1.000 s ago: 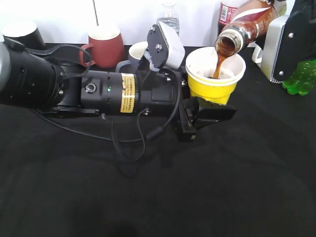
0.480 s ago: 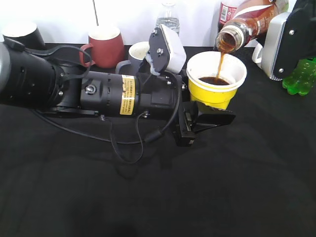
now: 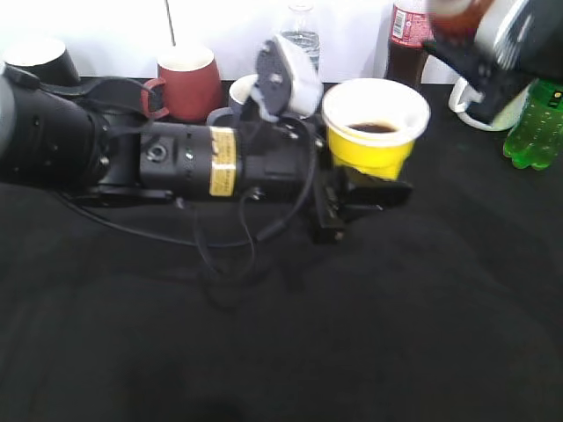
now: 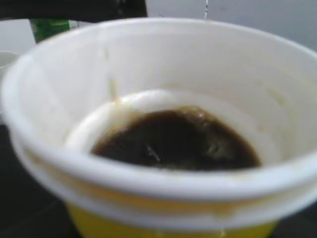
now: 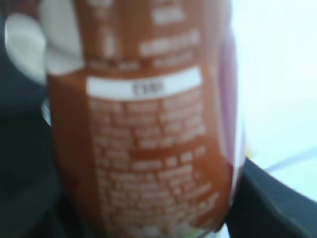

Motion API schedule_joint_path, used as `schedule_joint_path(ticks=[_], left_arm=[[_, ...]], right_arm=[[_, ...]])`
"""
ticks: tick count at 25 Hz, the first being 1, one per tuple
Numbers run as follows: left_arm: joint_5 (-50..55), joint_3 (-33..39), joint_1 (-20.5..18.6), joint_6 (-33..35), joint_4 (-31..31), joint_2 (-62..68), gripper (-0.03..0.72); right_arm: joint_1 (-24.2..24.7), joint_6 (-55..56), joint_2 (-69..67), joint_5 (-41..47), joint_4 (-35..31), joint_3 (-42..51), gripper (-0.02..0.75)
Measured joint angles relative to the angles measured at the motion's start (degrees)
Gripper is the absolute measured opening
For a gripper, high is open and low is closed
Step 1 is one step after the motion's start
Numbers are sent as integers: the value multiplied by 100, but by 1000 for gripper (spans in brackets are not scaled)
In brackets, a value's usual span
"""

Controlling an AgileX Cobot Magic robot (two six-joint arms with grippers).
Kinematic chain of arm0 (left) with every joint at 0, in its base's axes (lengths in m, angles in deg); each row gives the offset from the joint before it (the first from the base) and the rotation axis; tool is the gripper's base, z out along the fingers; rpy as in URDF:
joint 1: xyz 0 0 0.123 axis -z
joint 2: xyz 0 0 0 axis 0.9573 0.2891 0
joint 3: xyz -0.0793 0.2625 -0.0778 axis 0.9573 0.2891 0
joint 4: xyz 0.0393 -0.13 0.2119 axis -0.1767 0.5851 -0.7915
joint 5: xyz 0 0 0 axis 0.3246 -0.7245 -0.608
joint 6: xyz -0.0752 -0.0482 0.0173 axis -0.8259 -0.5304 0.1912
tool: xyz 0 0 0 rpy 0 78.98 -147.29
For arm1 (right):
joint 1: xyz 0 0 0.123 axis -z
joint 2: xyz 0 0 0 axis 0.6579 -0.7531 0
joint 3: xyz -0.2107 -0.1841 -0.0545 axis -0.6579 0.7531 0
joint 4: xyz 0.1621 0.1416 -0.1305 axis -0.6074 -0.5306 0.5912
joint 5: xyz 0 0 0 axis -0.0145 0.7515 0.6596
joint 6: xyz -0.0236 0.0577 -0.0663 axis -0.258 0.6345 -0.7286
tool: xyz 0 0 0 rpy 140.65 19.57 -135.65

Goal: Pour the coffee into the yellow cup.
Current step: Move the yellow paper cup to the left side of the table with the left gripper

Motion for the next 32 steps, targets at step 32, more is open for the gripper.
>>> schedule_joint_path(ticks=[32], left_arm=[[-751, 956, -3373, 2568, 3159, 1253, 445]], right_arm=[[0, 3367, 0, -74, -5, 0, 537]])
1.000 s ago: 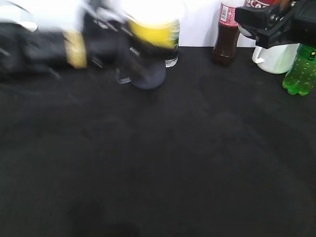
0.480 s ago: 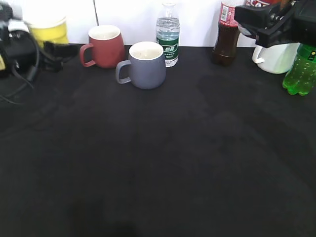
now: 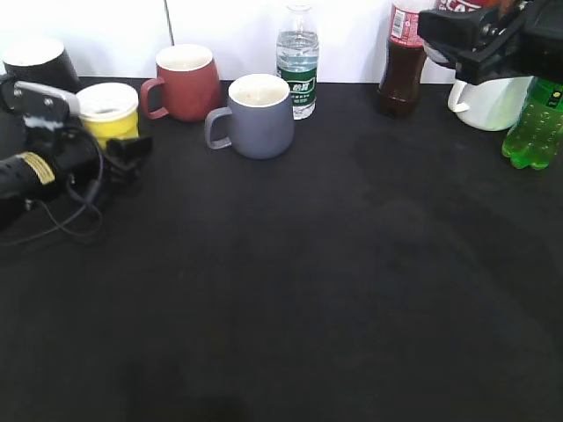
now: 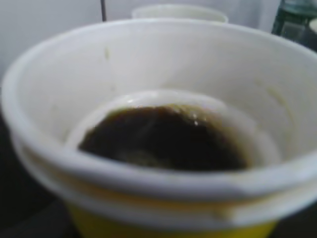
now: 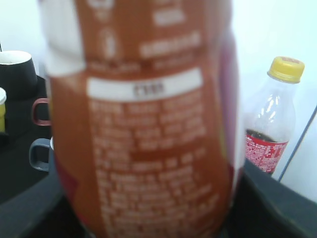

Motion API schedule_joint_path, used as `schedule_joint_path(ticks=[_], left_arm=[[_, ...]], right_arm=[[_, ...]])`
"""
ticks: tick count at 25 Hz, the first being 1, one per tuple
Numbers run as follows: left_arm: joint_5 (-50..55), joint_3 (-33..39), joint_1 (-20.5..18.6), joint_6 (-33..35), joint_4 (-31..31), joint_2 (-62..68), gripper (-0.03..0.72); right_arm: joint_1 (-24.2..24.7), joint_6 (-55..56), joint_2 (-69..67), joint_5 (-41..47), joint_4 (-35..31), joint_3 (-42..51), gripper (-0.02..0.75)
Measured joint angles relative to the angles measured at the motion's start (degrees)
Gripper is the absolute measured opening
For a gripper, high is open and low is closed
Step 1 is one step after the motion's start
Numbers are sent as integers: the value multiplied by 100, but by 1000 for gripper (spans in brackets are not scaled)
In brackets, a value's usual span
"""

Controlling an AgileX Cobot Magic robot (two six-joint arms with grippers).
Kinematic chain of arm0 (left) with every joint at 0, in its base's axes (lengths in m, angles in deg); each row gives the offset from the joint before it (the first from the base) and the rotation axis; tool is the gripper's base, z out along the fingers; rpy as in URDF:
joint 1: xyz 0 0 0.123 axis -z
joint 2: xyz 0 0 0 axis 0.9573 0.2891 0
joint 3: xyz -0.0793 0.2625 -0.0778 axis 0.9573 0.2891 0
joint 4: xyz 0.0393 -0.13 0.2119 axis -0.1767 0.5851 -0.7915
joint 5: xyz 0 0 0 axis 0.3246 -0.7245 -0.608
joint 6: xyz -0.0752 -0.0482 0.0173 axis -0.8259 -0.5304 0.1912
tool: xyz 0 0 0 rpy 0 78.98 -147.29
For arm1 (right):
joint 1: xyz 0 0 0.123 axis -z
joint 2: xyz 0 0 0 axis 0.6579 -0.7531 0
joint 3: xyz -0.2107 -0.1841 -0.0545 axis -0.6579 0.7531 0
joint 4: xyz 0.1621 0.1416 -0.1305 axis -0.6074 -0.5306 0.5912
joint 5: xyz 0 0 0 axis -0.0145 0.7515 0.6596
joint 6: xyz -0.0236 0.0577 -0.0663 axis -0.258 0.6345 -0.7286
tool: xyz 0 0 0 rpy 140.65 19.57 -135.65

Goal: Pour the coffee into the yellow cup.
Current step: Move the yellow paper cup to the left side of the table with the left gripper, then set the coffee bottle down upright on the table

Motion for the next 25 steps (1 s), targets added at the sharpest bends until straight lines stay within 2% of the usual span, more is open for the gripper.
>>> schedule_joint_path(ticks=[4, 7, 8, 12, 14, 17, 20, 23, 25], left_arm=[[-56, -16, 0, 33, 18, 114, 461], [-15, -29, 5, 33, -22, 114, 597], [-73, 42, 5, 39, 29, 114, 622], [-361, 760, 16, 57, 635, -185, 634], [-467, 1248, 22, 57, 739, -454, 629], [-954, 1989, 22, 47, 686, -840, 611], [-1320, 2323, 22, 47, 167, -1301, 594], [-1350, 2409, 22, -109, -408, -1634, 591], [-1357, 2409, 22, -127, -436, -1681, 589]], right_arm=[[0, 0, 0, 0, 0, 0, 537], [0, -5, 0, 0, 0, 0, 537], [0, -5, 0, 0, 0, 0, 537], [0, 0, -293, 0, -51, 0, 537], [0, -62, -676, 0, -502, 0, 537], [0, -997, -1543, -202, -1613, 0, 537], [0, -1806, -2589, -1023, -2661, -51, 537], [0, -1987, -3391, -1106, -2866, -344, 537], [0, -1998, -3529, -1111, -2866, -374, 537]])
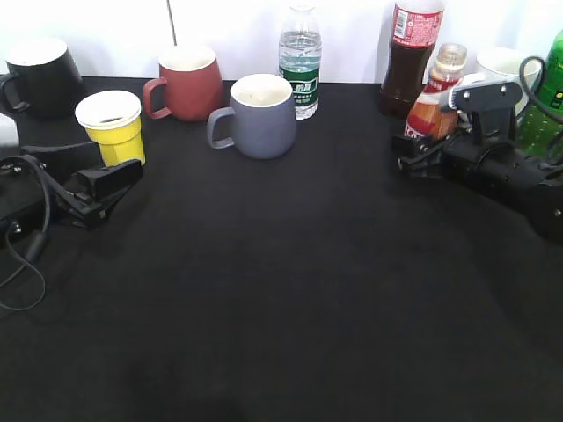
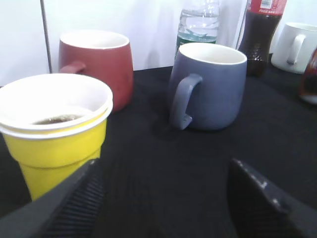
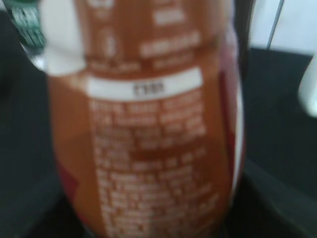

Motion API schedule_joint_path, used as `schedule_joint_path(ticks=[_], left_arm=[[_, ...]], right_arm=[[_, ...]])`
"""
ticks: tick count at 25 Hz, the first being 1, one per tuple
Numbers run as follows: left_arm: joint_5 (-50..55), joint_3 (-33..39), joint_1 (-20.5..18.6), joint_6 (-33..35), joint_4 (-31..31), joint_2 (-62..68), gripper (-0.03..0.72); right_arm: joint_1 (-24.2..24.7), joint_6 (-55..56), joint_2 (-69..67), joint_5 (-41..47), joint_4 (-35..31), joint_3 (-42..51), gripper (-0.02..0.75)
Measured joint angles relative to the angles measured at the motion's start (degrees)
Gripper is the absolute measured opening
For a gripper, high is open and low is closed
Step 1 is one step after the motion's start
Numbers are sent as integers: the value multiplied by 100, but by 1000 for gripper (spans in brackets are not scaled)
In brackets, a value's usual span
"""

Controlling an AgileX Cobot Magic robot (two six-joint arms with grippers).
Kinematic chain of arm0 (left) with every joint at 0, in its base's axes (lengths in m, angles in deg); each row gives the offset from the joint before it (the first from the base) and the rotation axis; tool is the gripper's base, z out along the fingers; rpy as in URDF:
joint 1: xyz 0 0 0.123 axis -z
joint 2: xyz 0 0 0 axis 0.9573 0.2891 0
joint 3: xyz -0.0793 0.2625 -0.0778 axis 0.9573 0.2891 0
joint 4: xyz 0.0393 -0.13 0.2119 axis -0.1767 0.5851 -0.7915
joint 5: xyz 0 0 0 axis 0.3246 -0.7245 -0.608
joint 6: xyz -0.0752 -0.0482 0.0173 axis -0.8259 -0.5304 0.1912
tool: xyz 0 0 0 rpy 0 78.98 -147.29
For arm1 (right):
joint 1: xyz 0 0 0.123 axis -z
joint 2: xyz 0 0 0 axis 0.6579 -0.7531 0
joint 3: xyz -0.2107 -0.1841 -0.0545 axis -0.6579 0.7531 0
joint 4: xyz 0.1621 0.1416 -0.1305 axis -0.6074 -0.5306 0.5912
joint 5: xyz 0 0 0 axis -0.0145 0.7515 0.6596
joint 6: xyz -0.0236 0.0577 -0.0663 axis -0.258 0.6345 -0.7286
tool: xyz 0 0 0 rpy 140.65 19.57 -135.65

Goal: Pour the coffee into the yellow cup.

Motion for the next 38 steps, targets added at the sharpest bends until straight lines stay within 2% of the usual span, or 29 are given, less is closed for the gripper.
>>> schedule_joint_path(ticks=[4, 6, 9, 13, 16, 17, 20, 22, 24, 26, 29, 31, 33, 34, 36, 38], left_arm=[[0, 0, 0, -16, -4, -10, 588], [0, 0, 0, -16, -28, -10, 588], [29, 0, 0, -178, -116, -10, 588], [591, 0, 0, -560, -326, -120, 588], [1350, 1, 0, -592, -318, -595, 587], [1671, 1, 0, -648, -263, -768, 585], [2989, -89, 95, -1360, -109, -1308, 585], [4607, -420, 593, -1747, -96, -1717, 585], [6350, -765, 1277, -1810, 431, -2210, 571], [7860, -1136, 1803, -1820, 899, -2779, 524], [9285, -1364, 2256, -1820, 1032, -3937, 500], [9816, -1364, 2350, -1778, 1210, -4794, 498], [10306, -1364, 2360, -1344, 1347, -5546, 493], [10609, -1364, 2360, -1071, 1612, -6007, 490], [11244, -1364, 2360, -473, 2286, -6505, 490], [11802, -1364, 2362, -224, 2595, -7144, 490]], right_arm=[[0, 0, 0, 101, 0, -25, 540], [0, 10, 98, 484, 0, -39, 605], [0, 86, 447, 1097, 0, -9, 628], [0, 144, 940, 1373, 57, 356, 628], [0, 221, 1290, 2006, 71, 432, 628], [0, 228, 1461, 2355, 71, 432, 628], [0, 233, 2031, 3393, 71, 432, 616], [0, 233, 2524, 4197, 65, 434, 608], [0, 233, 3019, 5168, -139, 394, 598], [0, 233, 3517, 6079, -447, 217, 596], [0, 233, 4369, 6962, -881, 68, 595], [0, -464, 4997, 7533, -1519, 68, 595], [0, -1376, 5656, 8043, -2329, 68, 595], [0, -1623, 5996, 8303, -2602, 68, 595], [0, -1777, 6772, 8794, -2834, 68, 595], [0, -1784, 7640, 9259, -2848, 68, 594]])
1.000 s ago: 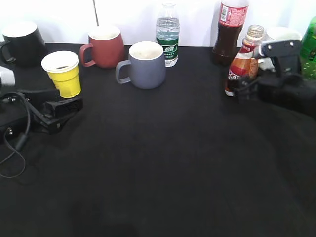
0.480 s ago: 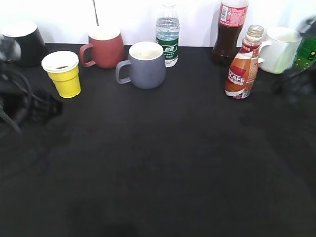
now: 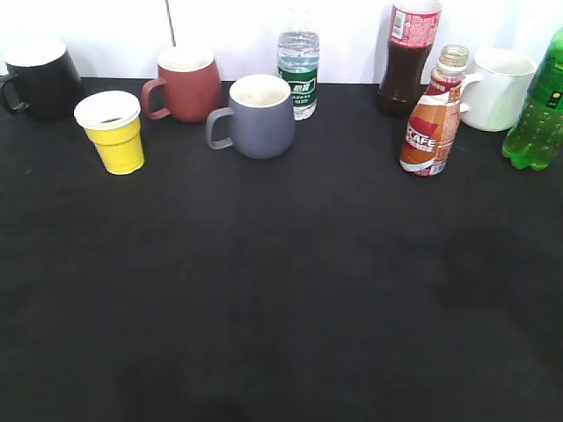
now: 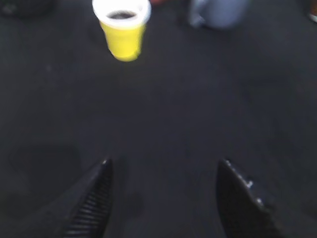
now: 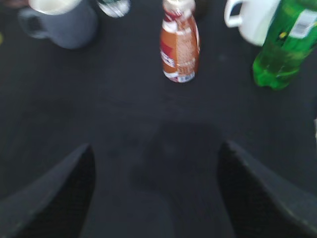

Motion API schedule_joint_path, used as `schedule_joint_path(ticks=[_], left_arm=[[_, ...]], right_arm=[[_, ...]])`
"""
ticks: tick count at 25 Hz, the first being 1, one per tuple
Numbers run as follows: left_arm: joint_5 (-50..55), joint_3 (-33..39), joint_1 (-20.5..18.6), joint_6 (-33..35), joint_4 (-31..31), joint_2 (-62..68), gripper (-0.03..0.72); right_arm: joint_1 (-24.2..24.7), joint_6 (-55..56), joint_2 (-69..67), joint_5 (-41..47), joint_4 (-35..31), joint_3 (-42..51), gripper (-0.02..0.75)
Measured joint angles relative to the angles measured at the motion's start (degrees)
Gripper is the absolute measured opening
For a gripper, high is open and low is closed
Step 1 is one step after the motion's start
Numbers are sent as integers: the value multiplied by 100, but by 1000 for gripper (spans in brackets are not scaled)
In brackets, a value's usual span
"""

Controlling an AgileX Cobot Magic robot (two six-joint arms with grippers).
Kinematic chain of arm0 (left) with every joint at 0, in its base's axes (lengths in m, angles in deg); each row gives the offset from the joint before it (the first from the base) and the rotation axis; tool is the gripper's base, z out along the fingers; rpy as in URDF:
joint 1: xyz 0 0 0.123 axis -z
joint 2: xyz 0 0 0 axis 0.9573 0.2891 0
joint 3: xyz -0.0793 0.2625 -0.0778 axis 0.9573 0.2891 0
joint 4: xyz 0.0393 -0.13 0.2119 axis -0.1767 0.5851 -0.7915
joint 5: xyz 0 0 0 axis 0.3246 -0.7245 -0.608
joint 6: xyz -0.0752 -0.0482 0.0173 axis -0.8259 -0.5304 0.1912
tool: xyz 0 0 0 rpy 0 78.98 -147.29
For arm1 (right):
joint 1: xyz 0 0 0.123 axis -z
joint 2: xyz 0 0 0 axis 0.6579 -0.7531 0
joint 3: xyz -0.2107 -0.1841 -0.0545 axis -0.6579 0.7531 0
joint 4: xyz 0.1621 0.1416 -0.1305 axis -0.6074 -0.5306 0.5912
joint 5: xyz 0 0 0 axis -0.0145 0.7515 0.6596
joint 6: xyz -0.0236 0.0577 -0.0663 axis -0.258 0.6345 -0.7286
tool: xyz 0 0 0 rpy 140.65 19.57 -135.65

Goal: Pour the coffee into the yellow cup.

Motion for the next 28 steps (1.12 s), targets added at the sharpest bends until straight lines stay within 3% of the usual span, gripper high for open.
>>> schedule_joint_path(ticks=[5, 9, 12, 24, 28], left_arm=[[1049, 84, 0, 246, 20, -1655, 490], [1371, 600, 0, 456, 20, -2709, 490], [1313, 824, 0, 556, 4, -2911, 490], [1256, 863, -21, 748, -44, -2911, 489], [1251, 863, -919, 748, -44, -2911, 489]], right_arm=[[0, 77, 2126, 1031, 106, 673, 592], [-11, 1052, 3358, 1731, 1244, 1283, 592], [-11, 1321, 3513, 1738, 1576, 1664, 591], [-11, 1359, 3513, 1731, 1506, 1664, 589], [-4, 1359, 3524, 1726, 1501, 1664, 589]])
